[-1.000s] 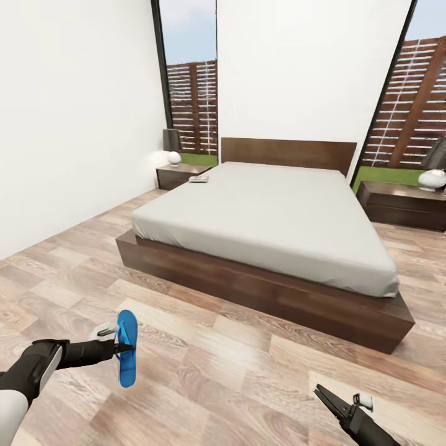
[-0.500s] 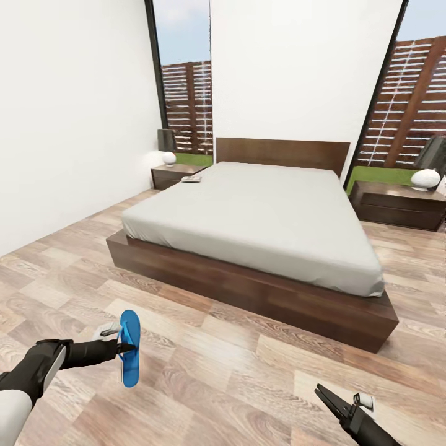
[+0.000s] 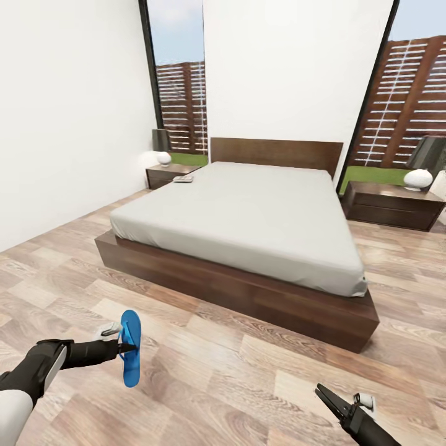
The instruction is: In the bedroom, move the book from the bed onto either nightstand, and place the two sandals side by side next to the bed.
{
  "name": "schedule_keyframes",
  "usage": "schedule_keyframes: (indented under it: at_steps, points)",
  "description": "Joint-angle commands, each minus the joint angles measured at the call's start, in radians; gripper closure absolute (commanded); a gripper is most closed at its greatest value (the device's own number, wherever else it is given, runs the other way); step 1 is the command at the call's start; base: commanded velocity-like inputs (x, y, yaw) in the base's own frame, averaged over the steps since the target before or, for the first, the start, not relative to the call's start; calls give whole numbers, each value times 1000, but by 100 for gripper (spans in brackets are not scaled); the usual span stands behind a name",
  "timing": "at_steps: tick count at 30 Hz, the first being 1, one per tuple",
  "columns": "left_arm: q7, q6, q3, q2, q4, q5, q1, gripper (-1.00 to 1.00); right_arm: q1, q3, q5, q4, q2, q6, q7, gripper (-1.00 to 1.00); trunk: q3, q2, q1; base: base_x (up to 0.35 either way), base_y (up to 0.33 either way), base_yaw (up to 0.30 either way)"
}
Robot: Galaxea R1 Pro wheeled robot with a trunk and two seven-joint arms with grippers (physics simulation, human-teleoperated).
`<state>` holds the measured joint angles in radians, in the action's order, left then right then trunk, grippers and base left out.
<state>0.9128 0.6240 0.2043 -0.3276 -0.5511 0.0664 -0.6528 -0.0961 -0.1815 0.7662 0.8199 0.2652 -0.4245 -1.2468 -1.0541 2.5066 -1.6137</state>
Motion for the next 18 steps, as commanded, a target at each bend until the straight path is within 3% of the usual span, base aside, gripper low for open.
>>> schedule_keyframes:
  at_steps: [1, 18]
  points:
    - [7, 8, 6, 1, -1, 6, -1, 100, -1, 1, 6, -1, 0, -10, -2, -100, -1, 0, 0, 0, -262, 0]
    - [6, 8, 6, 1, -1, 6, -1, 100, -1, 1, 4, -1, 0, -9, -2, -100, -1, 0, 0, 0, -269, 0]
